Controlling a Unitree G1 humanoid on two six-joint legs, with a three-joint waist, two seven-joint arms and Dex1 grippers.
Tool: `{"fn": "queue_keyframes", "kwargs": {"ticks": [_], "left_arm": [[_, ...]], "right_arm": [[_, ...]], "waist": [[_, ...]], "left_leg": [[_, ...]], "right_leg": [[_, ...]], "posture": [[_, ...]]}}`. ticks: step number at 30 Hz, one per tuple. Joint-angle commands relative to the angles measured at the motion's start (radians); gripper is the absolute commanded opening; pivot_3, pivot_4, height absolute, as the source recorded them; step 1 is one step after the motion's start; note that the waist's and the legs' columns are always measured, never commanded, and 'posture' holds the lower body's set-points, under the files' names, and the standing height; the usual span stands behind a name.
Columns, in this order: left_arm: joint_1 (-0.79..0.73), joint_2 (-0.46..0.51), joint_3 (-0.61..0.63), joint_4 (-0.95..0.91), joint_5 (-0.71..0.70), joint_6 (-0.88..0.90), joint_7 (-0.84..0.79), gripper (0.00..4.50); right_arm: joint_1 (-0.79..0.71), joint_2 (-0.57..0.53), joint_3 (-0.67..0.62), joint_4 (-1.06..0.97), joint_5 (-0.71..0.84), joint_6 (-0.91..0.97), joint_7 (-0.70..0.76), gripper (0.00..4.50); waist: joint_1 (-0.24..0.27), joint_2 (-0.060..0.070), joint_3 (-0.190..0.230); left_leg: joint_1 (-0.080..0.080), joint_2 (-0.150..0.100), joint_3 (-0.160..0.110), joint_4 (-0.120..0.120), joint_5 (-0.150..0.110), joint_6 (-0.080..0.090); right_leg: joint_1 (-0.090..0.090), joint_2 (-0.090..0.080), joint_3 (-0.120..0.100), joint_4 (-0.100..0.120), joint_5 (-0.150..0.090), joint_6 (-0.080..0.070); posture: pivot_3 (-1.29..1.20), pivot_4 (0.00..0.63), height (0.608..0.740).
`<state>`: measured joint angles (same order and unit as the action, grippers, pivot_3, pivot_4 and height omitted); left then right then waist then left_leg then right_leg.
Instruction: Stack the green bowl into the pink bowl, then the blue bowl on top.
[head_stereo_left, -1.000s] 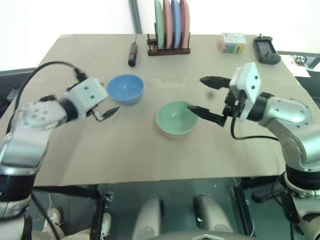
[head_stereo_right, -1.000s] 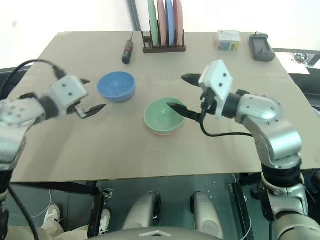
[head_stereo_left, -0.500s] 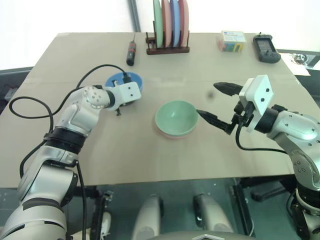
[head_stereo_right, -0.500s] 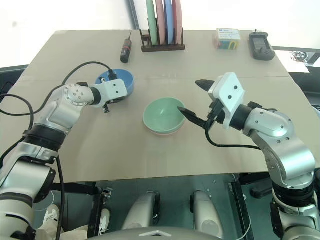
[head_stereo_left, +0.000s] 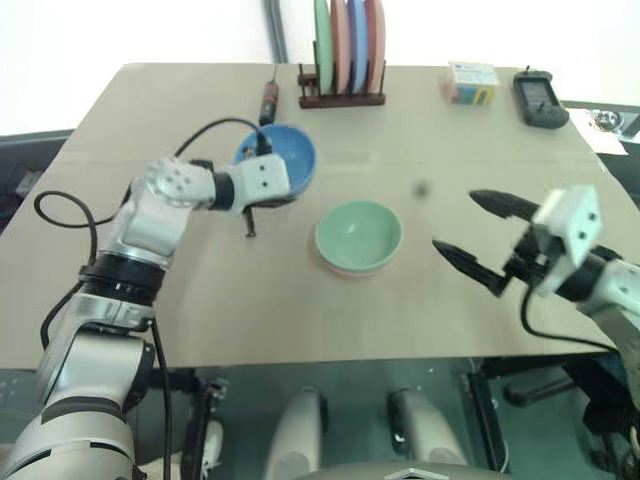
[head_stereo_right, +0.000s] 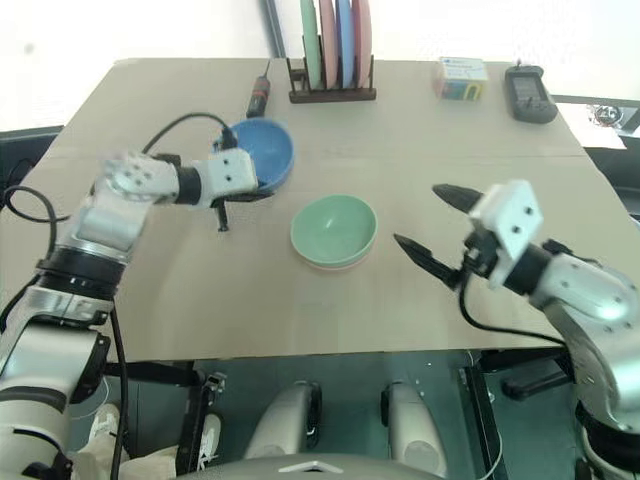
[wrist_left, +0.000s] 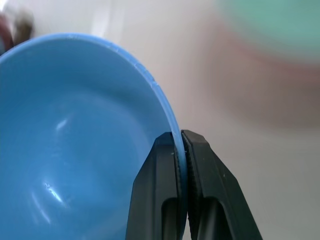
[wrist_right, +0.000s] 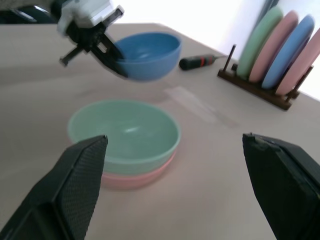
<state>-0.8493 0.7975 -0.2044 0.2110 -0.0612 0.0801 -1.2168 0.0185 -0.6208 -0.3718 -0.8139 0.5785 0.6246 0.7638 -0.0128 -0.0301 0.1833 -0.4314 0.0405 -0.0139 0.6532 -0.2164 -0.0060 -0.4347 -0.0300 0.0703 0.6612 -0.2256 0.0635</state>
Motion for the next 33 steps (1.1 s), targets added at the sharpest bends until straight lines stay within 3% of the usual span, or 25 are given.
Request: {"fn": "queue_keyframes", "kwargs": {"ticks": [1, 5, 9, 13, 18, 20, 25, 28, 30, 33], "left_arm": [[-0.044, 0.004, 0.035, -0.098, -0.13, 0.041, -0.135, 0.05], [-0.061, -0.016, 0.013, -0.135, -0.159, 0.059, -0.191, 0.05], [-0.078, -0.059, -0.022, -0.145, -0.183, 0.119, -0.242, 0.05], [-0.079, -0.074, -0.051, -0.153, -0.183, 0.184, -0.276, 1.35], [-0.066, -0.092, -0.001, -0.161, -0.22, 0.271, -0.225, 2.92], [-0.028, -0.132, 0.084, -0.151, -0.289, 0.262, -0.17, 2.92], [0.105, -0.109, 0.181, -0.2, -0.331, 0.307, -0.084, 2.92], [0.206, -0.064, 0.223, -0.271, -0.353, 0.358, -0.057, 4.22], [0.291, -0.013, 0.282, -0.335, -0.409, 0.439, -0.053, 4.48], [0.4, 0.055, 0.377, -0.406, -0.448, 0.517, -0.01, 4.48]], "right_arm": [[0.154, 0.007, -0.174, -0.097, 0.104, -0.077, 0.074, 4.5], [0.279, 0.008, -0.273, -0.129, 0.161, -0.132, 0.086, 4.5], [0.316, -0.004, -0.273, -0.143, 0.162, -0.155, 0.06, 4.5], [0.312, -0.019, -0.232, -0.143, 0.145, -0.166, 0.031, 4.5], [0.278, -0.055, -0.168, -0.112, 0.128, -0.143, -0.002, 4.5], [0.239, -0.083, -0.135, -0.091, 0.152, -0.08, -0.049, 4.5], [0.144, -0.161, -0.044, -0.01, 0.106, 0.0, -0.106, 4.5], [0.121, -0.182, -0.027, 0.034, 0.09, -0.01, -0.087, 4.5], [0.136, -0.2, -0.05, 0.056, 0.08, -0.023, -0.053, 4.5], [0.205, -0.233, -0.146, 0.064, 0.09, -0.026, 0.016, 4.5]], "waist": [[0.002, 0.0, 0.0], [-0.007, 0.001, 0.0], [-0.016, 0.001, -0.001], [-0.018, 0.001, -0.001], [-0.021, 0.001, -0.001], [-0.025, 0.001, -0.001], [-0.029, 0.001, -0.001], [-0.021, 0.001, -0.001], [-0.022, 0.001, -0.001], [-0.021, 0.001, -0.001]], "left_leg": [[0.002, 0.0, 0.0, 0.0, 0.0, 0.0], [0.007, 0.0, 0.001, 0.002, 0.0, 0.0], [0.019, 0.001, 0.001, 0.002, 0.0, 0.0], [0.019, 0.001, 0.001, 0.003, 0.0, 0.0], [0.018, 0.001, 0.0, 0.003, 0.0, 0.0], [0.018, 0.001, 0.0, 0.003, 0.0, 0.0], [0.019, 0.001, 0.0, 0.003, 0.0, 0.0], [0.017, 0.001, -0.001, 0.003, 0.0, 0.0], [0.017, 0.001, -0.001, 0.003, 0.0, 0.0], [0.017, 0.001, 0.0, 0.0, 0.0, 0.0]], "right_leg": [[0.002, 0.0, 0.0, 0.0, 0.0, 0.0], [0.006, 0.001, 0.001, 0.001, -0.001, 0.002], [0.018, 0.002, 0.001, 0.0, -0.005, 0.0], [0.019, 0.002, 0.001, 0.0, -0.005, 0.0], [0.018, 0.002, 0.001, 0.0, -0.005, 0.0], [0.018, 0.002, 0.001, 0.0, -0.005, 0.0], [0.018, 0.001, 0.001, 0.0, -0.005, 0.0], [0.017, 0.001, 0.001, 0.0, -0.005, 0.0], [0.017, 0.001, 0.0, -0.001, -0.005, 0.0], [0.017, 0.0, 0.0, -0.003, -0.004, 0.0]], "posture": [[0.0, 0.15, 0.74], [0.0, 0.15, 0.74], [0.0, 0.15, 0.74], [0.0, 0.15, 0.74], [0.0, 0.15, 0.74], [0.0, 0.15, 0.74], [0.0, 0.15, 0.74], [0.0, 0.15, 0.74], [0.0, 0.15, 0.74], [0.0, 0.15, 0.74]]}}
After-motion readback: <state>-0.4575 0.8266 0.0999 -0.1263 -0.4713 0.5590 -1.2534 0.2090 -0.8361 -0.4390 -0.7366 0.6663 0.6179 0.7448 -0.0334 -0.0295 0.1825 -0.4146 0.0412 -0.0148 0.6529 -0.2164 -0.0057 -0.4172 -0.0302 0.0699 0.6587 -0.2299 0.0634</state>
